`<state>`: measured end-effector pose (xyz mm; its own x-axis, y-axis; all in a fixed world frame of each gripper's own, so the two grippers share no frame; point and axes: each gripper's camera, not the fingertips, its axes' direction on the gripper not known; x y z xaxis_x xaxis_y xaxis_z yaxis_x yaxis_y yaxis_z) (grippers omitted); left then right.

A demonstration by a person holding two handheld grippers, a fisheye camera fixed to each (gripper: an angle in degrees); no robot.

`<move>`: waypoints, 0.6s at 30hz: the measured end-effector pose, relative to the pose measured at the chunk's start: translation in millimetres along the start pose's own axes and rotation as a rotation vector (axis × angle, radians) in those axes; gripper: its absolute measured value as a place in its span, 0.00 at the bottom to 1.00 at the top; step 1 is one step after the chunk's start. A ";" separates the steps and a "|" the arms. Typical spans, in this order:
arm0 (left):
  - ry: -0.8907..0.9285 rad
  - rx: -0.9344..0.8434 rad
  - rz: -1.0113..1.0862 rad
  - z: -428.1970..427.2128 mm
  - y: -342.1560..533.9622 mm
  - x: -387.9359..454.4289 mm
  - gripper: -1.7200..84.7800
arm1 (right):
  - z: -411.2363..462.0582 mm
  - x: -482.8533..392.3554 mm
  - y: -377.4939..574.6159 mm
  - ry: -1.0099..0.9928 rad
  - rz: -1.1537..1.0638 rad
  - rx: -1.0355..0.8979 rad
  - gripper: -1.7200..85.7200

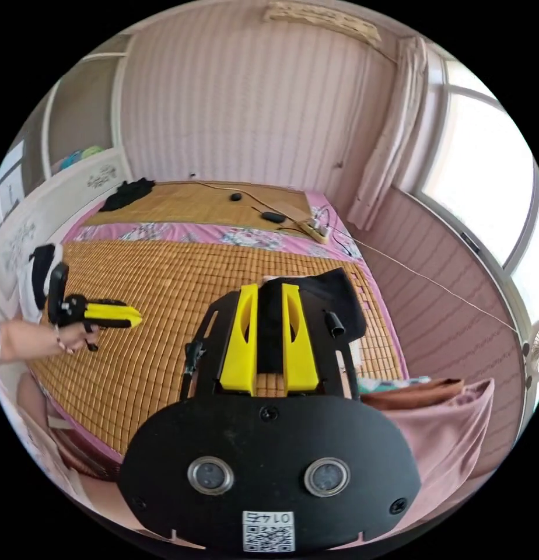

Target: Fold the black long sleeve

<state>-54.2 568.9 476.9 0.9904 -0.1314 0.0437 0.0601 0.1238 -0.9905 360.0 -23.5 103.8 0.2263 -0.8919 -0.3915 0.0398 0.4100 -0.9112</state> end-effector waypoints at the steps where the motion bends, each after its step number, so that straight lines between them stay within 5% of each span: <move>1: 0.012 -0.021 -0.007 -21.8 27.5 -1.6 0.02 | -4.2 -33.3 24.7 -0.025 -0.041 0.014 0.10; 8: -0.194 -0.099 -0.115 -192.0 203.1 -10.6 0.04 | 22.8 -266.8 115.9 -0.338 -0.360 -0.162 0.14; 18: -0.665 0.024 -0.707 -451.0 437.4 -75.2 0.09 | 12.2 -563.0 64.2 -0.851 -0.591 -0.158 0.15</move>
